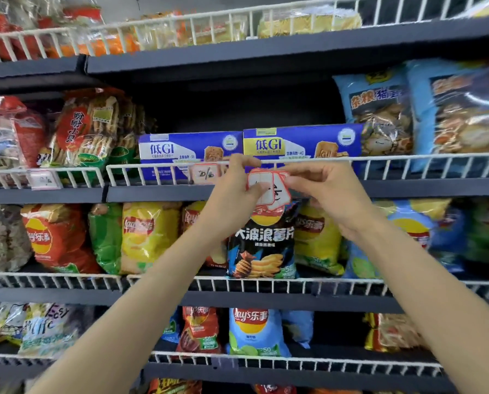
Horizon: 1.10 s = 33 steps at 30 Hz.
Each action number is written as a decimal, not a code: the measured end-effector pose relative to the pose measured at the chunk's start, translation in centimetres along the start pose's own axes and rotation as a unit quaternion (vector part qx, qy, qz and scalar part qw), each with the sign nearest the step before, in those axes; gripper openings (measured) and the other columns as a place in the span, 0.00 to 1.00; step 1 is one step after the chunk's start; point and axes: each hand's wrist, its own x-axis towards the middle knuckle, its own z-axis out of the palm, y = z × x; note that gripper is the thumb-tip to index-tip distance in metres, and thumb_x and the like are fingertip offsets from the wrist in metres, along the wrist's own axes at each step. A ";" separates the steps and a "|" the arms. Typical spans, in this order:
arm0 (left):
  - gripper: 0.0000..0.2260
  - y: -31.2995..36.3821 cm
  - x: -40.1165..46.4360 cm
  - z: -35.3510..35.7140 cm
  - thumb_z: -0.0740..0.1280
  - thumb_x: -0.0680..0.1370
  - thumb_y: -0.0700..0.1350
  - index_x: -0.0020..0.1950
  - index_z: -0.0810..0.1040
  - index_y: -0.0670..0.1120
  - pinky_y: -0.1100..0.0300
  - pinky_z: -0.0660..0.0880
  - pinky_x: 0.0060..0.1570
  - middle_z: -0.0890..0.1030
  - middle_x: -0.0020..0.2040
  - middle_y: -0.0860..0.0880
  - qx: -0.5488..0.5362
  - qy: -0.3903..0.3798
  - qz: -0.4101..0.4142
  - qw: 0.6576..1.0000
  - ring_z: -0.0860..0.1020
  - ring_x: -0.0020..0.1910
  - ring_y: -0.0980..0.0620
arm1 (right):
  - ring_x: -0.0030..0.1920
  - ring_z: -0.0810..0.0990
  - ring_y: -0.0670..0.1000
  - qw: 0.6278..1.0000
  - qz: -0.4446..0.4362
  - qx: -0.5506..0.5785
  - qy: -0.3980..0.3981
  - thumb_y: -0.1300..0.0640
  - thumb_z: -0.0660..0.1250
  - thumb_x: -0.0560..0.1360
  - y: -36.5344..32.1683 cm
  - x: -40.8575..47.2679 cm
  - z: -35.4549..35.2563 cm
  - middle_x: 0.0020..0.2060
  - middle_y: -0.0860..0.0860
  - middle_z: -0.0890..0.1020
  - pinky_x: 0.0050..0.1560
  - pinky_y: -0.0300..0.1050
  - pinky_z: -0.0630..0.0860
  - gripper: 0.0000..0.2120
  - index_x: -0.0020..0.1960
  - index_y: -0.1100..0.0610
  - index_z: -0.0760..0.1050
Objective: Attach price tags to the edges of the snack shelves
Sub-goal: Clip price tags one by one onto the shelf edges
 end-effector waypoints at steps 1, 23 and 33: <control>0.12 0.8 0.2 1.2 0.62 0.79 0.41 0.62 0.65 0.48 0.55 0.79 0.37 0.78 0.49 0.46 0.005 -0.003 0.003 1.000 0.79 0.39 0.52 | 0.31 0.79 0.37 1.000 0.002 0.002 0.007 0.66 0.67 0.74 0.1 -0.3 -1.3 0.32 0.42 0.83 0.27 0.28 0.68 0.09 0.46 0.53 0.81; 0.13 13.8 3.3 24.4 0.58 0.80 0.38 0.64 0.70 0.44 0.62 0.67 0.34 0.77 0.39 0.47 0.073 0.035 0.039 0.996 0.76 0.39 0.48 | 0.27 0.74 0.36 0.990 0.017 -0.042 0.130 0.62 0.69 0.74 3.2 -3.9 -27.0 0.30 0.44 0.79 0.25 0.27 0.66 0.06 0.40 0.54 0.81; 0.13 16.3 4.3 29.1 0.60 0.79 0.39 0.64 0.72 0.45 0.65 0.67 0.32 0.77 0.48 0.46 0.031 -0.035 0.006 0.999 0.74 0.37 0.51 | 0.36 0.80 0.46 0.954 -0.059 -0.185 0.229 0.63 0.66 0.75 4.4 -4.2 -33.8 0.34 0.46 0.81 0.37 0.40 0.75 0.08 0.42 0.51 0.78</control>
